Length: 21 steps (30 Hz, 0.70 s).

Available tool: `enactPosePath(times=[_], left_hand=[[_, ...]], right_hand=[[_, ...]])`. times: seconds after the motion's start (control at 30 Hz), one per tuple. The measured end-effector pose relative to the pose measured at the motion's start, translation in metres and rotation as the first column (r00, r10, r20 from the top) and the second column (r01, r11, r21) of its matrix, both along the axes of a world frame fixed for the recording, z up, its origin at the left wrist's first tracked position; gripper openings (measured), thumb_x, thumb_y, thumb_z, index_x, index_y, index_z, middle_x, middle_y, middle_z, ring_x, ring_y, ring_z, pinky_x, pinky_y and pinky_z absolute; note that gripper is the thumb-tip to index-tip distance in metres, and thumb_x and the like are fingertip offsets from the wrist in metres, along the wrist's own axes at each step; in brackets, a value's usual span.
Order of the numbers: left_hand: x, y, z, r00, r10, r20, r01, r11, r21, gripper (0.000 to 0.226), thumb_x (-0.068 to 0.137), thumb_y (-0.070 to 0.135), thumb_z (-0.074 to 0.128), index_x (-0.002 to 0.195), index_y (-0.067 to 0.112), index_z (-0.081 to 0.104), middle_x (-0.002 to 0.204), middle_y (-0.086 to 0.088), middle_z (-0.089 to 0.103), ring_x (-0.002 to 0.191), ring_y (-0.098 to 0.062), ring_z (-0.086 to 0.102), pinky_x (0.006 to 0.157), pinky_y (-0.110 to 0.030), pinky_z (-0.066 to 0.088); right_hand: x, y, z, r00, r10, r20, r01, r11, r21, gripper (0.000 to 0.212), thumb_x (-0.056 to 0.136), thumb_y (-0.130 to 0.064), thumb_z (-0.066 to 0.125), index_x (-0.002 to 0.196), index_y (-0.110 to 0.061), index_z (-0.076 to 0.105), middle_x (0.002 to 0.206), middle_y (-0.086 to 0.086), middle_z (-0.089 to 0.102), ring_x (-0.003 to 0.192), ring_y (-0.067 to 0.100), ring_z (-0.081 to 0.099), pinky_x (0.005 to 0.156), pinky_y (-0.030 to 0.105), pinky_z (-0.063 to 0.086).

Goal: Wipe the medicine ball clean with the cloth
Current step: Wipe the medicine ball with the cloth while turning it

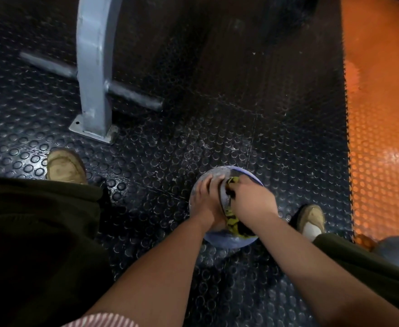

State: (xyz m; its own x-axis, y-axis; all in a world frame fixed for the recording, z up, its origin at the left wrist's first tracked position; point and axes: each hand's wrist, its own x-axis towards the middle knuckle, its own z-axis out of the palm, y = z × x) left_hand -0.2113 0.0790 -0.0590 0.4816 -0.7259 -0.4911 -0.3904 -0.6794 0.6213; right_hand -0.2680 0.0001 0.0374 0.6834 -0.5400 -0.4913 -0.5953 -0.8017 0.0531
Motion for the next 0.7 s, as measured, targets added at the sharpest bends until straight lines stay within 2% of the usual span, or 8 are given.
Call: enactPosePath(times=[0.13,0.27,0.33,0.43,0.5,0.57,0.63,0.7], left_hand=[[0.009,-0.002,-0.003,0.994,0.078,-0.079,-0.085,0.993,-0.077,0.089,0.084,0.022,0.065,0.152,0.033,0.008,0.161,-0.003,-0.004,0.148,-0.022,-0.005,0.120,-0.038,0.002],[0.011,0.001,-0.007,0.997,0.062,-0.052,-0.066,0.995,-0.081,0.089,0.086,0.017,0.064,0.153,0.031,0.008,0.161,-0.004,-0.005,0.148,-0.024,-0.005,0.120,-0.038,0.001],[0.010,0.005,-0.009,0.997,0.055,-0.056,-0.061,0.993,-0.105,0.093,0.083,0.021,0.069,0.153,0.030,0.008,0.160,-0.005,-0.005,0.148,-0.026,-0.004,0.120,-0.039,0.002],[0.009,0.010,-0.007,0.998,0.017,-0.057,-0.023,0.994,-0.110,0.112,0.071,0.033,0.082,0.153,0.031,0.005,0.159,-0.005,-0.007,0.147,-0.025,-0.003,0.121,-0.042,0.004],[0.008,0.010,-0.003,0.999,0.005,-0.048,-0.010,0.995,-0.098,0.125,0.061,0.044,0.088,0.151,0.033,0.002,0.158,-0.002,-0.008,0.146,-0.024,-0.002,0.121,-0.043,0.007],[0.007,0.008,0.001,0.999,-0.003,-0.043,0.000,0.997,-0.076,0.136,0.050,0.050,0.091,0.150,0.035,-0.001,0.157,0.001,-0.010,0.146,-0.023,-0.003,0.122,-0.044,0.007],[0.007,0.008,0.001,0.999,-0.010,-0.048,0.006,0.998,-0.069,0.140,0.046,0.052,0.092,0.149,0.036,-0.001,0.156,0.003,-0.010,0.146,-0.024,-0.004,0.121,-0.045,0.007],[0.008,0.010,0.000,0.998,-0.014,-0.056,0.009,0.996,-0.093,0.138,0.047,0.052,0.092,0.150,0.036,0.001,0.157,0.002,-0.009,0.146,-0.024,-0.004,0.121,-0.047,0.008]], right_hand=[[-0.036,0.028,-0.005,0.995,0.004,0.099,-0.013,0.995,0.098,0.037,0.090,-0.020,0.047,0.127,-0.024,0.050,0.123,-0.003,0.045,0.095,0.027,0.058,0.065,0.032,0.043],[-0.047,0.040,-0.010,0.997,-0.004,0.073,-0.006,0.991,0.133,0.038,0.091,-0.020,0.045,0.128,-0.024,0.049,0.122,-0.002,0.045,0.097,0.027,0.056,0.064,0.032,0.041],[-0.045,0.036,-0.008,0.997,0.054,0.051,-0.059,0.993,0.106,0.035,0.093,-0.021,0.044,0.127,-0.025,0.051,0.122,-0.002,0.043,0.099,0.027,0.056,0.064,0.032,0.041],[-0.050,0.021,-0.001,0.992,0.123,0.019,-0.124,0.990,0.061,0.034,0.095,-0.029,0.043,0.128,-0.031,0.052,0.123,-0.005,0.041,0.104,0.023,0.056,0.073,0.032,0.045],[-0.057,0.006,0.002,0.996,0.080,0.035,-0.081,0.997,0.015,0.036,0.095,-0.031,0.044,0.130,-0.035,0.053,0.126,-0.009,0.043,0.105,0.020,0.058,0.076,0.029,0.046],[-0.059,-0.009,0.004,0.996,-0.011,0.087,0.014,1.000,-0.023,0.038,0.093,-0.024,0.047,0.129,-0.036,0.056,0.124,-0.010,0.045,0.098,0.020,0.061,0.069,0.029,0.046],[-0.054,-0.020,0.005,0.984,-0.111,0.138,0.117,0.992,-0.036,0.036,0.094,-0.021,0.047,0.127,-0.032,0.057,0.119,-0.006,0.047,0.090,0.024,0.060,0.061,0.029,0.043],[-0.043,-0.020,0.006,0.967,-0.159,0.197,0.164,0.987,-0.008,0.035,0.094,-0.022,0.048,0.128,-0.028,0.055,0.120,-0.002,0.049,0.093,0.026,0.059,0.063,0.030,0.043]])
